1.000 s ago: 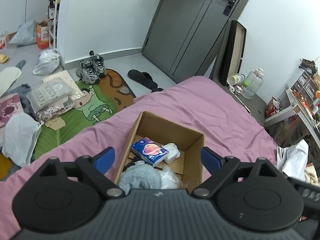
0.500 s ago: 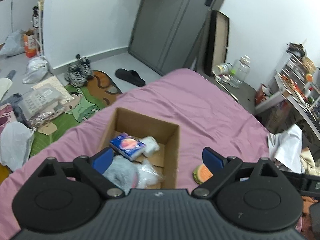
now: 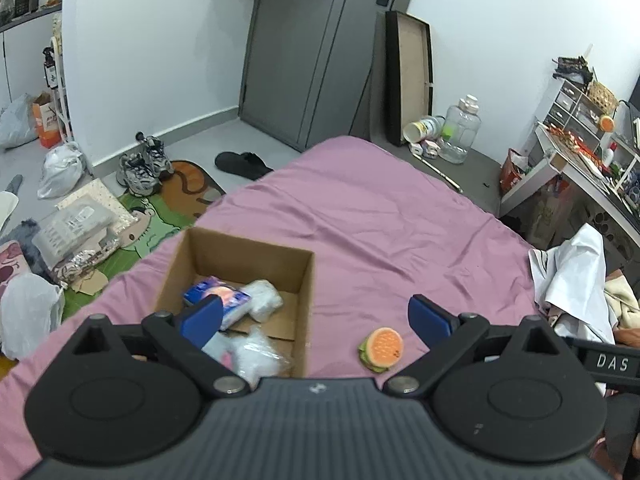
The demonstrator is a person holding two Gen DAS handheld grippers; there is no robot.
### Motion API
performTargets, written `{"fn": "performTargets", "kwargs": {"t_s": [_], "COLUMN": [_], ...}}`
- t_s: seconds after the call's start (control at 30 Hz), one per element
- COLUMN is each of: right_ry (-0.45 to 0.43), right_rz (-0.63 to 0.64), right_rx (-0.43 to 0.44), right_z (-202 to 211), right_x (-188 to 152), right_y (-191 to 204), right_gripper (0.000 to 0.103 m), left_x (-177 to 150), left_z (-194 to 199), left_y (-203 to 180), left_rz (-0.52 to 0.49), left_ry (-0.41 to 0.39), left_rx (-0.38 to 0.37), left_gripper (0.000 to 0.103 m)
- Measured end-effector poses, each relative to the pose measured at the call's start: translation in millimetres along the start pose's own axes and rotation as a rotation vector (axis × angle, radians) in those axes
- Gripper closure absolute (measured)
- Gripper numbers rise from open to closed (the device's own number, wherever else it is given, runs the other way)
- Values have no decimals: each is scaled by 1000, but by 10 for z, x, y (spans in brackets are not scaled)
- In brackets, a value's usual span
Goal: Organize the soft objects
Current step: 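Withdraw both tools from the box toward the burger plush and denim patch, then grasp the burger plush with the left tool while the right grasps the blue denim patch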
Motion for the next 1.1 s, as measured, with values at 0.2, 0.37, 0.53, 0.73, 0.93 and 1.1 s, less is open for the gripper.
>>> {"fn": "performTargets", "kwargs": {"t_s": [0.2, 0.37, 0.53, 0.73, 0.93, 1.1], "right_ry": [-4, -7, 38, 79, 134, 159], "right_rz": [-80, -147, -235, -335, -377, -382], "right_rx": [31, 47, 32, 19, 1, -19], "right_z": [-57, -127, -337, -556, -794, -932], "right_x": [31, 47, -38, -63, -146, -178], "right_y": [-290, -551, -881, -1129, -1262, -1296], "right_gripper": [0, 0, 8, 21, 32, 38], "left_x": [-44, -98, -190, -294, -395, -519], "left_z": [-213, -458, -728, -1045, -1353, -1603], "left_y": [-227, -351, -462, -552, -605, -637], "left_rz": [-21, -13, -19, -9, 12, 3], "left_ry": [25, 53, 98, 140, 170, 213], "left_rx": [-6, -3, -15, -36, -48, -50], "left_gripper": [5, 5, 5, 7, 10, 17]}}
Point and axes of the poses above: each gripper's, at about its wrist camera, not at the fingertips, and z roughly against the way its jaws point, y to its left, x to its top, the point moved 9 cm from there along -z, roughly the way its jaws point, and after that the axes turned 10 degrees about -x, right-handed, at the moved point
